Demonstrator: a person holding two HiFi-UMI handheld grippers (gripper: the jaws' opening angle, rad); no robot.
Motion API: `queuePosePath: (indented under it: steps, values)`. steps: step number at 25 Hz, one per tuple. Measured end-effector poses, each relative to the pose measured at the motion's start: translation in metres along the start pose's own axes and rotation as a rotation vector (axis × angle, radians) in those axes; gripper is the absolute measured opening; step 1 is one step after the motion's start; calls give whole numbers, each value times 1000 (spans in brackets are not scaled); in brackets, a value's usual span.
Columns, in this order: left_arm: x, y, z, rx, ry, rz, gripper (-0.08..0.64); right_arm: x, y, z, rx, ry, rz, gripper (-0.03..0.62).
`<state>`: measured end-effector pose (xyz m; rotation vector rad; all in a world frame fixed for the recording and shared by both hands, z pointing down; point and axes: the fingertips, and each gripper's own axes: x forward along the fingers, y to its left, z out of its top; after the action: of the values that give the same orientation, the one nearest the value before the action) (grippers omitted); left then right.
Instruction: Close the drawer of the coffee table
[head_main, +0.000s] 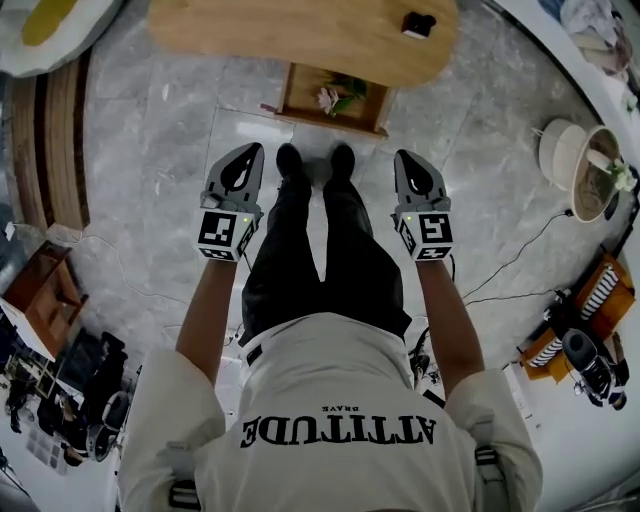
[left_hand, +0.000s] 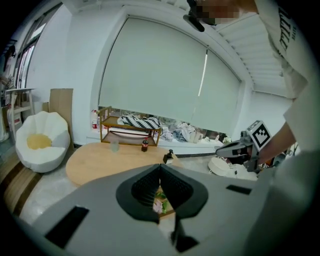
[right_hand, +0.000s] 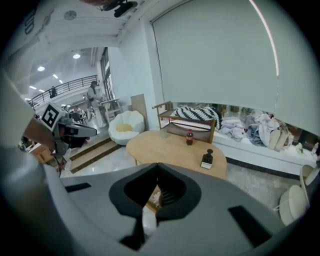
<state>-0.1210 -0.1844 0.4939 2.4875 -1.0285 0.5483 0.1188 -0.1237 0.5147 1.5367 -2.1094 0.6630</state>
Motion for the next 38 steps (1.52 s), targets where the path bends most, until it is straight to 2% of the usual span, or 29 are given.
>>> queuePosePath:
  steps: [4,9,12,15,18,26,32,38]
  values:
    - [20,1,-22,11,23,-1,21,19,-13,-23,54,13,-54,18]
    - [45,3,-56,10,63,8,23,41,-22,-57,90,39,-54,20]
    - [62,7,-79,5,82,17,23,55,-30,-84,105,62,-67,20]
    - [78,9,-100,-1,98,21,23,65,-40,-111,121,79,-116,20]
    - [92,6,-120,-2,115,12,23,74,-44,-143,168,104,-144,20]
    - [120,13,-193,-39,203,20,25,104,-38,-217,237,193,-117,21]
    - [144,31,-240,-72,217,37,23,129,-50,-261,267,208,-141,22]
    - [169,42,-294,-101,256,8,23,153,-60,-304,272,230,-153,38]
